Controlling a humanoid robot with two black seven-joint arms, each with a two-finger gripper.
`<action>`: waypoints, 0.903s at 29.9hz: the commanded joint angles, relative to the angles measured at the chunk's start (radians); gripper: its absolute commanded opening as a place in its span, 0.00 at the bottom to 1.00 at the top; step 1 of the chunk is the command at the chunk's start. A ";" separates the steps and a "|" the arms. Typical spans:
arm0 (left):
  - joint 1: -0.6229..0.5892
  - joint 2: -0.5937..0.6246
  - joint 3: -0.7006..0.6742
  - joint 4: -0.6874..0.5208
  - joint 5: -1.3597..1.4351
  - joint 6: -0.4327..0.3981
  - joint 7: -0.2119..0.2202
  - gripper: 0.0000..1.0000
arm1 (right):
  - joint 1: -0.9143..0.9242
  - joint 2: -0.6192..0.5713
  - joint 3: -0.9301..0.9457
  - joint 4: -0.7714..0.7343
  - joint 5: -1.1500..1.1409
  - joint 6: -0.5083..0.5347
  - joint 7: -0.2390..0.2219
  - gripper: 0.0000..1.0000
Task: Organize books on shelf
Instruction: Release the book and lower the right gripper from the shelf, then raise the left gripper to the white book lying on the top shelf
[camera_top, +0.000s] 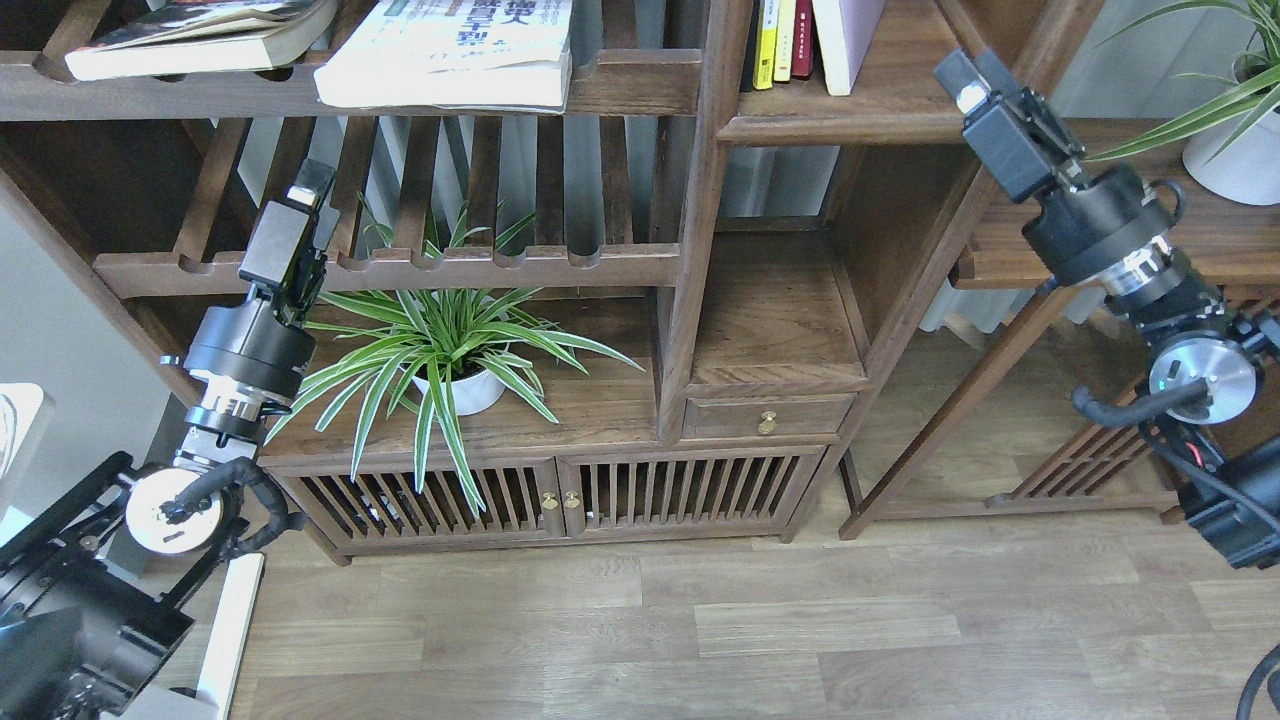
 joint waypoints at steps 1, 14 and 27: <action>-0.023 -0.046 0.002 -0.004 -0.013 0.000 -0.001 0.91 | -0.049 0.005 0.001 0.020 0.004 0.000 0.000 0.82; -0.118 -0.162 0.016 -0.082 -0.062 0.000 0.002 0.90 | -0.082 0.039 0.005 0.050 0.061 0.000 -0.007 0.82; -0.107 -0.136 0.024 -0.219 -0.148 0.000 0.004 0.90 | -0.080 0.053 0.005 0.048 0.063 0.000 -0.018 0.82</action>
